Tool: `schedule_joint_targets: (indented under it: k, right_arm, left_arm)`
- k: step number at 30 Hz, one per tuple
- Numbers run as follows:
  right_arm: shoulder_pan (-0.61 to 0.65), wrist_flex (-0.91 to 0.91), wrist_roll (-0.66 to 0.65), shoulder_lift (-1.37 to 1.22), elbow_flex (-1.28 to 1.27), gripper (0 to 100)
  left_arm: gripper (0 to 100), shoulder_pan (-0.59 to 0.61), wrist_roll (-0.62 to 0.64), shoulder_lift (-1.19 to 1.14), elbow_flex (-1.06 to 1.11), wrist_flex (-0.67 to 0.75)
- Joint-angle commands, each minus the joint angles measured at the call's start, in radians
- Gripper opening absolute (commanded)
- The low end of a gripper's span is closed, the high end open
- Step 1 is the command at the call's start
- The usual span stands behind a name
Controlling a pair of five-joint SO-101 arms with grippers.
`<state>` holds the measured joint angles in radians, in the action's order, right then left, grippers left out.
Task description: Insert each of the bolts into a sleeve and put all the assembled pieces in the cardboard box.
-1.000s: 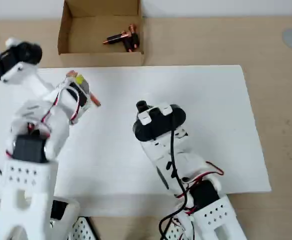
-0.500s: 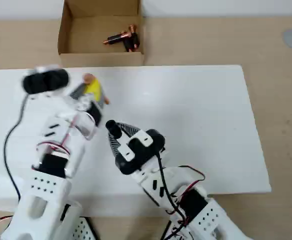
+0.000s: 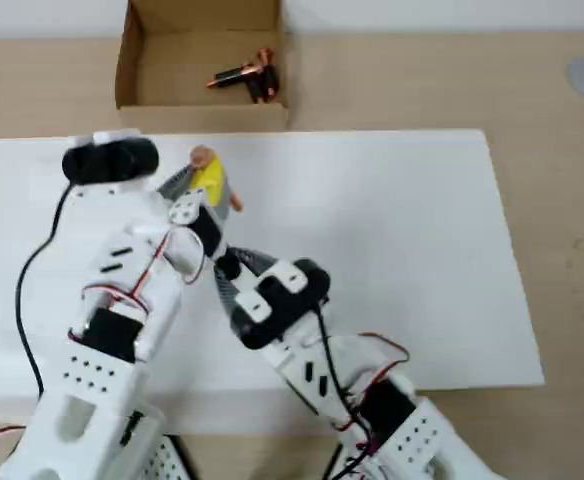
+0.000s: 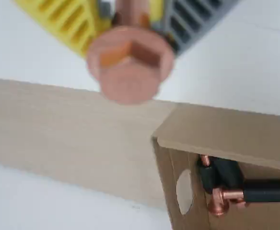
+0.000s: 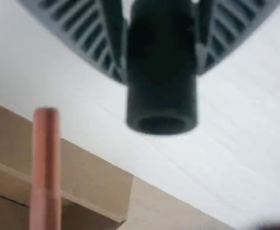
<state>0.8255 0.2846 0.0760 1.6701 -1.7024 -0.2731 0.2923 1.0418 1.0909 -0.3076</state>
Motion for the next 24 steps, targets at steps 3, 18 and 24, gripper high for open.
schedule_joint_targets:
  k: [3,18,24]
  right_arm:
    - [-0.041,-0.021,0.011,0.019,0.002,1.0]
    - [-0.085,-0.021,0.011,0.019,0.005,1.0]
    - [-0.085,-0.02,0.011,0.019,0.007,1.0]
  left_arm:
    - [1,-0.005,0.009,0.067,-0.224,-0.216]
    - [1,-0.069,0.011,0.321,-0.206,-0.402]
    - [1,-0.071,0.011,0.321,-0.213,-0.459]
